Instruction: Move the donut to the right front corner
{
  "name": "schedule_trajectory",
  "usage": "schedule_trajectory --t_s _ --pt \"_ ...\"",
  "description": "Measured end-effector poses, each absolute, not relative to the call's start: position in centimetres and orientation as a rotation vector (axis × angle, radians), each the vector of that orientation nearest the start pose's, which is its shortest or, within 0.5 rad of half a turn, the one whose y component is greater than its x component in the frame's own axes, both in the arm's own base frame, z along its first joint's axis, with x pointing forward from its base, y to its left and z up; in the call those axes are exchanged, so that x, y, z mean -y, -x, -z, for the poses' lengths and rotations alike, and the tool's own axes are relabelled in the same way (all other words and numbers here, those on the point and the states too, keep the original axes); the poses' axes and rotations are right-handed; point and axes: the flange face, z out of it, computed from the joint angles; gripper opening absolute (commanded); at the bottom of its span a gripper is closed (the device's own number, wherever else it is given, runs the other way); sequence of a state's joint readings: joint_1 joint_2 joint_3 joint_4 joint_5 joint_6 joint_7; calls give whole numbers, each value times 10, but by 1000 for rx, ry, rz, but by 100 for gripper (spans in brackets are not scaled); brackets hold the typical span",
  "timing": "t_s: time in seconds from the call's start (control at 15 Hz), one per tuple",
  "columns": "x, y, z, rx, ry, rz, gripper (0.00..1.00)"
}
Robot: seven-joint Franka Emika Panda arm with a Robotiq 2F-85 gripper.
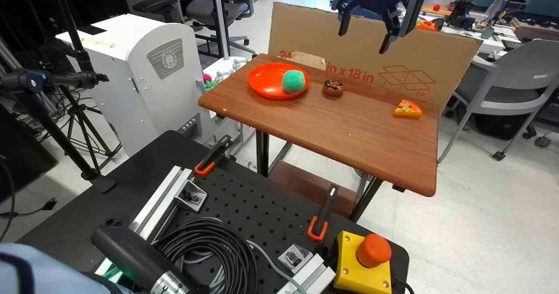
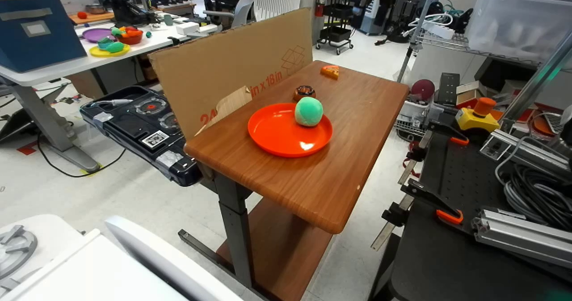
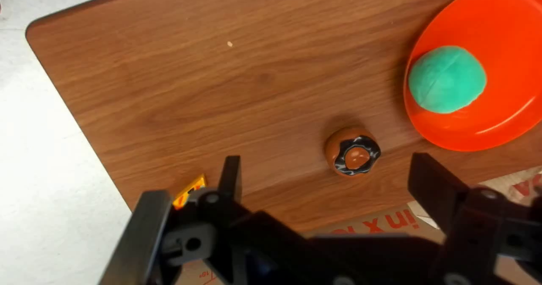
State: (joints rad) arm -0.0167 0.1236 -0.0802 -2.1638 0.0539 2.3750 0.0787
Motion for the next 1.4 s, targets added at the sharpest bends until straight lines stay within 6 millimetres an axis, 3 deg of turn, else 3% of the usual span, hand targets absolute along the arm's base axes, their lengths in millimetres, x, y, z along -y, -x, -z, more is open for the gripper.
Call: schedule_trajectory --t_s 0.33,0.6,1.33,1.4 --pt "38 -615 -288 -397 3165 116 100" --pt "20 -646 -255 -417 3171 101 100" --pt "-17 -676 -187 -364 3206 -53 100" --pt "-18 -677 -182 -363 3209 -74 89"
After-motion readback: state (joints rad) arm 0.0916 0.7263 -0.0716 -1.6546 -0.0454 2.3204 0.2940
